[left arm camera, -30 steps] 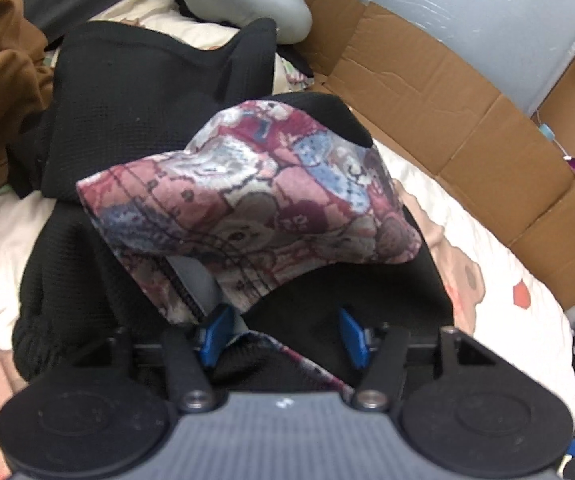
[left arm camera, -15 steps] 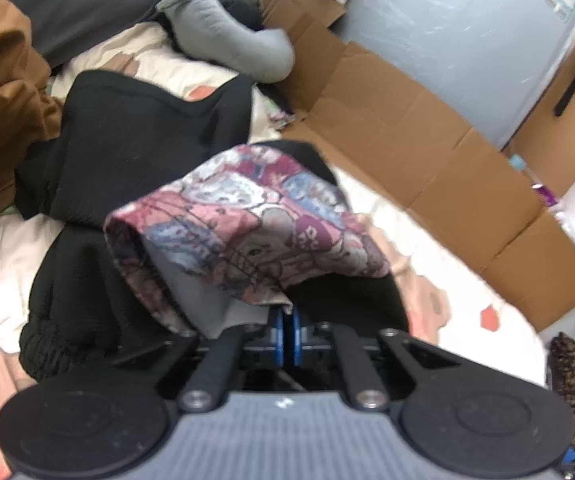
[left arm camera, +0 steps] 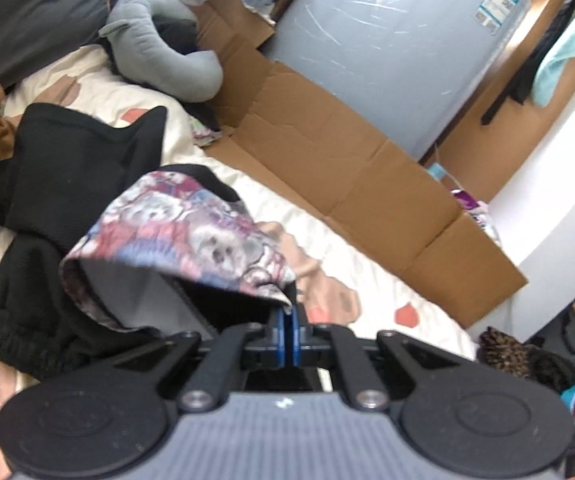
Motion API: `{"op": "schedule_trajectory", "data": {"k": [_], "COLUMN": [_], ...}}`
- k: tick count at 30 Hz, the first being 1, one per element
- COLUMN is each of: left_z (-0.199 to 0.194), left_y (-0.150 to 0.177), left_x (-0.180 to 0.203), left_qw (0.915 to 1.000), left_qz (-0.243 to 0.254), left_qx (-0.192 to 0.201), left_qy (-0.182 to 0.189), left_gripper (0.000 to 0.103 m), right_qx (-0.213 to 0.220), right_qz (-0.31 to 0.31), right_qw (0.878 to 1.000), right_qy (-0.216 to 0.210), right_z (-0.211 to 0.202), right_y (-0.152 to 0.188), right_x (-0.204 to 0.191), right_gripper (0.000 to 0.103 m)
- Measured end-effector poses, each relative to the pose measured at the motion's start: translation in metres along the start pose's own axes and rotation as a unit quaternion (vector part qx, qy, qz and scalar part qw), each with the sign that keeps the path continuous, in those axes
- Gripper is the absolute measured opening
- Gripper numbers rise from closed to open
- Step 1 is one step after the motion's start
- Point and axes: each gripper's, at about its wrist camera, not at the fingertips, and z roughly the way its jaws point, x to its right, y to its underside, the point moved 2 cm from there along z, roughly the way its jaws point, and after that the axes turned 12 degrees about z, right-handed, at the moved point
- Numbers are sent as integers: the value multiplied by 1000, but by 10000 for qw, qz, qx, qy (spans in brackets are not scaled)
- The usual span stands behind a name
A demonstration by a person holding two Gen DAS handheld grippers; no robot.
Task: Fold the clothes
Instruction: 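Lift the garment with the left gripper while the right gripper grasps its floral edge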
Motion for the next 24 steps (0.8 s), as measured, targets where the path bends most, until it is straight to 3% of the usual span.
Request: {"op": "schedule_trajectory", "data": {"k": [10, 20, 24], "left_z": [-7, 8, 17], "left_y": [-3, 28, 43], "left_x": [25, 64, 82], "left_qw": [9976, 9915, 9864], "left_qz": [66, 459, 730], "left_qx": [119, -327, -542], "left_qy": [676, 1171, 1369], "left_gripper": [3, 2, 2], "right_qx": [132, 3, -156], "right_qz": [111, 533, 746], "right_qw": [9995, 9970, 9941], "right_qy": [-253, -562, -765], "right_z": [-16, -19, -14], "right_y": [-11, -15, -13], "right_x": [-8, -6, -5], "right_gripper": [85, 85, 78]}}
